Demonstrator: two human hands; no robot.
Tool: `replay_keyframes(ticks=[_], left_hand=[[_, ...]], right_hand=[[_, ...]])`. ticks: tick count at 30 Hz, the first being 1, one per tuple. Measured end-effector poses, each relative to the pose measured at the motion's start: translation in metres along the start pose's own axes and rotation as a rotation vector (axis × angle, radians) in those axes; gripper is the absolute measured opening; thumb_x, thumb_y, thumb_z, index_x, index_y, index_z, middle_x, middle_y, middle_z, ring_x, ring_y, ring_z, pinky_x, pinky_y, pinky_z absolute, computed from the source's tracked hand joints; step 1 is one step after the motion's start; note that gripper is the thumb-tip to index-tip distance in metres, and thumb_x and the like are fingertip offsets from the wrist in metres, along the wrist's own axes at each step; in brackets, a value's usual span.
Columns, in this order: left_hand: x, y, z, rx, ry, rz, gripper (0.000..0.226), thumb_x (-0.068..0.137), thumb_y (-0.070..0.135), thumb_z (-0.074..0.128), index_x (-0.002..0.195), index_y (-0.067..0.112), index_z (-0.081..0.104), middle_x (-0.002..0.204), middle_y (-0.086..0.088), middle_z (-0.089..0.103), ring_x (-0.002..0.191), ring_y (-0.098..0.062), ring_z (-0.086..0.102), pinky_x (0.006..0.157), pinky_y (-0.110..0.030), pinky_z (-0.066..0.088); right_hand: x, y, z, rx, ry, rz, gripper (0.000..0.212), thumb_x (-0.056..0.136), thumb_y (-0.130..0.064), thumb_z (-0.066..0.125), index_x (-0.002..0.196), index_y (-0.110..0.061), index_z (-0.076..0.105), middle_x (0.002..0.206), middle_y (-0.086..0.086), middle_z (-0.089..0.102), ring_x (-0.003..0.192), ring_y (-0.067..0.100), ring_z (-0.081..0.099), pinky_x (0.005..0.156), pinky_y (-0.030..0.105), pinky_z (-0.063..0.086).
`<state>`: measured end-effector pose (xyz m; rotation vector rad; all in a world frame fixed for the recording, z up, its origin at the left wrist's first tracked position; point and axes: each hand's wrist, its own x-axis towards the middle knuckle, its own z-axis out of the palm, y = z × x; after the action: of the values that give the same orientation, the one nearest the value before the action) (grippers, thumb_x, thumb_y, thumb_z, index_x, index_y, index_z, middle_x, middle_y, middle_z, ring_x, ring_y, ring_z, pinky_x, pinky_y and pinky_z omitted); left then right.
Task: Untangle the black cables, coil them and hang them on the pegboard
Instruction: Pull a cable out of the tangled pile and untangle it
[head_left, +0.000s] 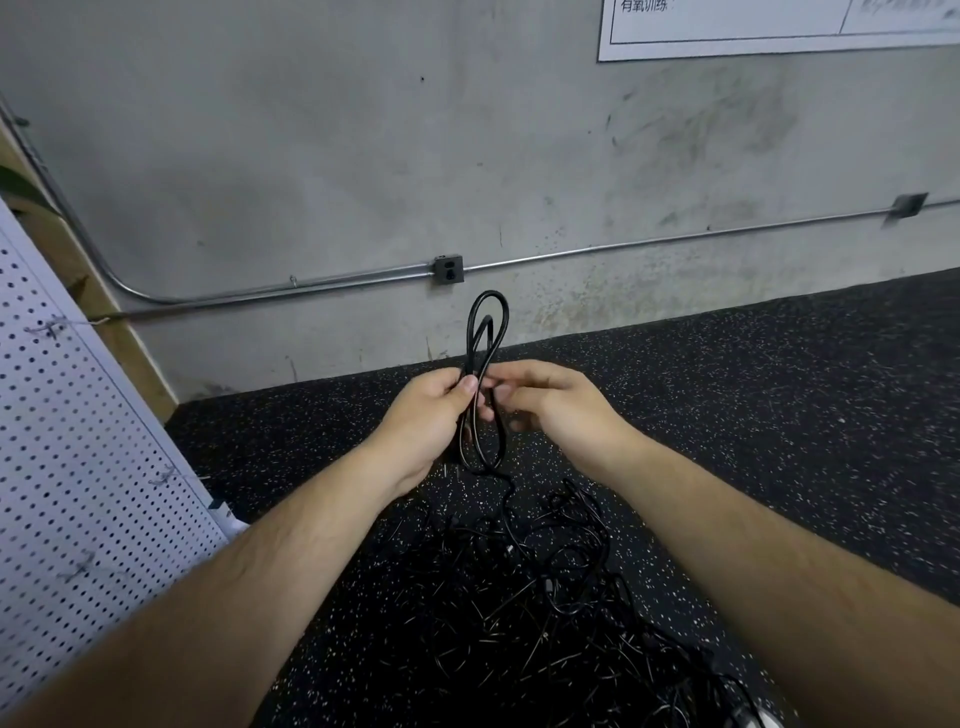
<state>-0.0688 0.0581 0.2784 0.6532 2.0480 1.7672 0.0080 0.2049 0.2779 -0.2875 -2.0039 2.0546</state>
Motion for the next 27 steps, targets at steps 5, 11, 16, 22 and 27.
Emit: replay_keyframes(ticks=[5, 11, 16, 22, 27], left_hand=[[0.001, 0.009, -0.007, -0.179, 0.038, -0.047, 0.026, 0.11, 0.014, 0.041, 0.108, 0.009, 0.066, 0.081, -0.002, 0.057, 0.067, -0.01, 0.058, 0.068, -0.028, 0.051], [0.001, 0.018, -0.019, -0.427, -0.026, -0.054, 0.024, 0.109, 0.011, 0.039, 0.109, 0.003, 0.061, 0.087, -0.003, 0.049, 0.055, -0.007, 0.048, 0.056, -0.024, 0.044], [-0.004, 0.012, -0.033, -0.161, -0.141, -0.077, 0.023, 0.11, 0.014, 0.04, 0.107, 0.005, 0.061, 0.079, 0.0, 0.056, 0.057, -0.01, 0.048, 0.06, -0.027, 0.042], [-0.001, 0.007, -0.039, 0.027, -0.149, -0.086, 0.025, 0.111, 0.015, 0.038, 0.105, 0.007, 0.061, 0.068, 0.006, 0.054, 0.057, -0.009, 0.047, 0.058, -0.025, 0.041], [0.001, 0.006, -0.039, 0.288, 0.055, -0.032, 0.026, 0.111, 0.019, 0.039, 0.106, 0.016, 0.064, 0.083, 0.002, 0.063, 0.063, -0.007, 0.058, 0.062, -0.021, 0.045]], right_hand=[[-0.009, 0.024, -0.017, -0.401, -0.292, 0.144, 0.049, 0.083, 0.011, 0.056, 0.12, -0.021, 0.059, 0.12, -0.003, 0.064, 0.11, 0.011, 0.06, 0.083, 0.025, 0.048], [-0.016, 0.058, -0.01, -0.869, -0.499, 0.265, 0.027, 0.106, -0.041, 0.047, 0.115, -0.022, 0.064, 0.103, -0.004, 0.064, 0.079, 0.004, 0.055, 0.068, 0.019, 0.042], [-0.008, 0.046, -0.037, -0.804, -0.359, 0.348, 0.033, 0.101, -0.054, 0.052, 0.101, -0.025, 0.066, 0.088, -0.007, 0.057, 0.078, 0.01, 0.052, 0.073, 0.029, 0.041], [0.005, 0.02, -0.057, -0.628, -0.128, 0.217, 0.032, 0.08, -0.043, 0.08, 0.074, -0.02, 0.059, 0.073, -0.009, 0.061, 0.079, 0.014, 0.059, 0.078, 0.034, 0.041], [0.007, 0.008, -0.062, -0.521, -0.108, 0.182, 0.032, 0.082, -0.037, 0.076, 0.068, -0.022, 0.052, 0.066, -0.007, 0.05, 0.064, 0.017, 0.056, 0.081, 0.04, 0.044]])
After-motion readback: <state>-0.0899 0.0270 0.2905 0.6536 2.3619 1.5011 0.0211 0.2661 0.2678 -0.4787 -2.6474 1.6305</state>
